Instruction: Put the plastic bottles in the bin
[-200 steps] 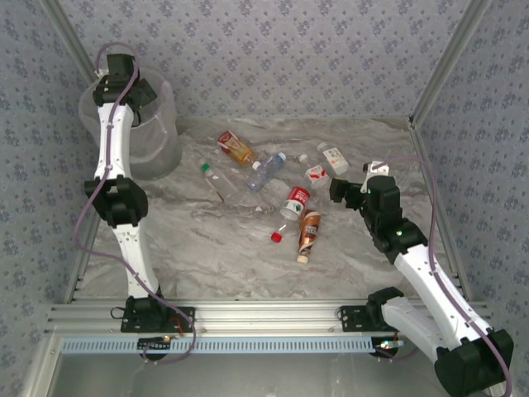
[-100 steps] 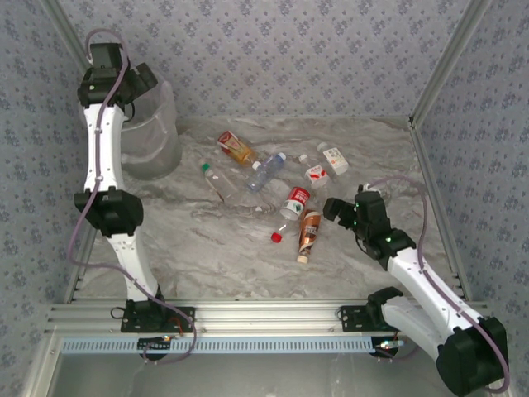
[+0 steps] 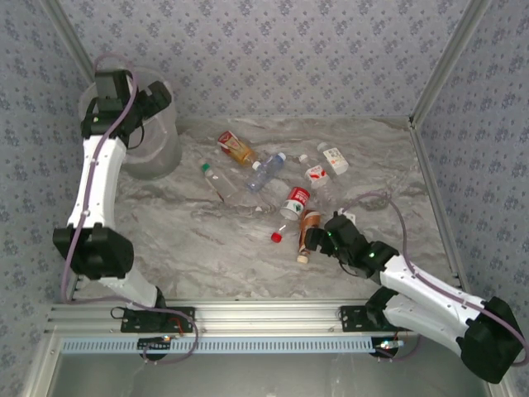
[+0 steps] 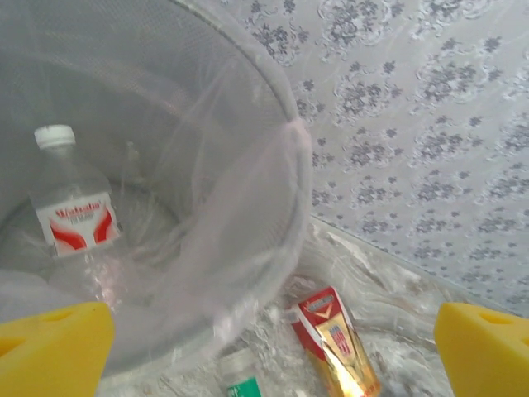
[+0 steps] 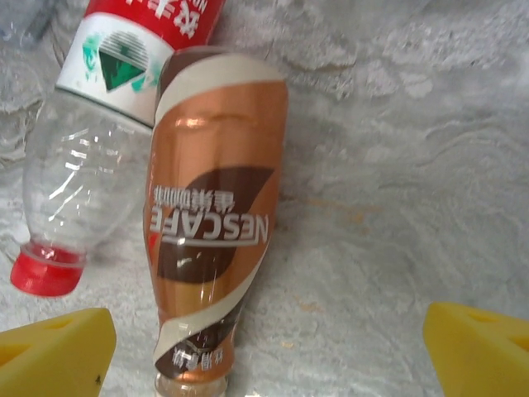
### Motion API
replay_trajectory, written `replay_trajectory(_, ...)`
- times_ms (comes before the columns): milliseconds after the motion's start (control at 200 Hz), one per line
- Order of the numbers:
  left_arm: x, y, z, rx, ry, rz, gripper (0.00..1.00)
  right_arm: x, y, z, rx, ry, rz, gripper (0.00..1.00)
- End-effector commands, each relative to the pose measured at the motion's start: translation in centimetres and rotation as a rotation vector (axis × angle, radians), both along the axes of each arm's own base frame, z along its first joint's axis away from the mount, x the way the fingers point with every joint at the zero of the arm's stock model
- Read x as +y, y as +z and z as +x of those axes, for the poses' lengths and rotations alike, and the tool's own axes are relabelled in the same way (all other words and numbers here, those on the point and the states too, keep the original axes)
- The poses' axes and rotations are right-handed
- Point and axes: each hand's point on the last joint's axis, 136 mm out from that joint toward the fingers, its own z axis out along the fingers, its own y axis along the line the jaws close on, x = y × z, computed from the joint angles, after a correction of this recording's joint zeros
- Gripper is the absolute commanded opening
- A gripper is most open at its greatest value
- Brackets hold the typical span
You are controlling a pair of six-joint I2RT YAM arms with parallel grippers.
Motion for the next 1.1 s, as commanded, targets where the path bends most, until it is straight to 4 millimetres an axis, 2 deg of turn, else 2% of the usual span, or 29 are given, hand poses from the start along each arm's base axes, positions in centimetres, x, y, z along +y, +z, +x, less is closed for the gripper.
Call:
replay_trajectory(0,-0.7,3.2,-1.1,-0.14,-0.021,-0.057,0.99,-1.0,-0.8,-0.6,0.008,-0.059,-0.061,0.97)
replay_trajectory(135,-1.1,2.7,-2.8,-0.138,-0.033,-0.086,0.99,0.0,-1.4,-1.2,0.014,-0.018,-0.078,0.97)
replay_trajectory(295,-2.2,2.6,-3.7,-0.11,-0.09,-0.113,0.99,1.0,-1.6,-1.2,-0.006,-0.002,-0.11,0.97)
replay_trajectory(380,-3.3,2.8,-3.8,-0.126,-0.152,-0.133,0.99,1.2,-2.0,-1.1,-0.002,-0.011,-0.128,0.95)
replay_trajectory(475,-3.8,2.8,-3.8,-0.121,-0.175,-0.145,1.0,2.2,-2.0,-0.7,-0.008,-0.008,-0.127,0.87)
replay_trajectory(770,-4.4,2.5,-4.6,-0.106,-0.181,-0.218,0.99,4.6,-2.5,-0.6,0.033,0.079,-0.167,0.84)
replay_trajectory(870,-4.3,2.1,-5.0,-0.093,-0.166,-0.242,0.99,4.4,-3.1,-1.1,0.093,0.091,-0.246,0.83)
replay_trajectory(934,-4.3,2.0,-5.5,-0.09,-0.162,-0.25,0.99,4.1,-4.2,-2.2,0.151,0.113,-0.314,0.83)
replay_trajectory(1014,-4.2,2.1,-6.1,-0.096,-0.156,-0.251,0.99,4.5,-5.3,-3.3,0.199,0.162,-0.373,0.84)
replay_trajectory(1094,-4.1,2.2,-6.6,-0.108,-0.148,-0.248,1.0,5.3,-5.7,-3.5,0.203,0.2,-0.399,0.84)
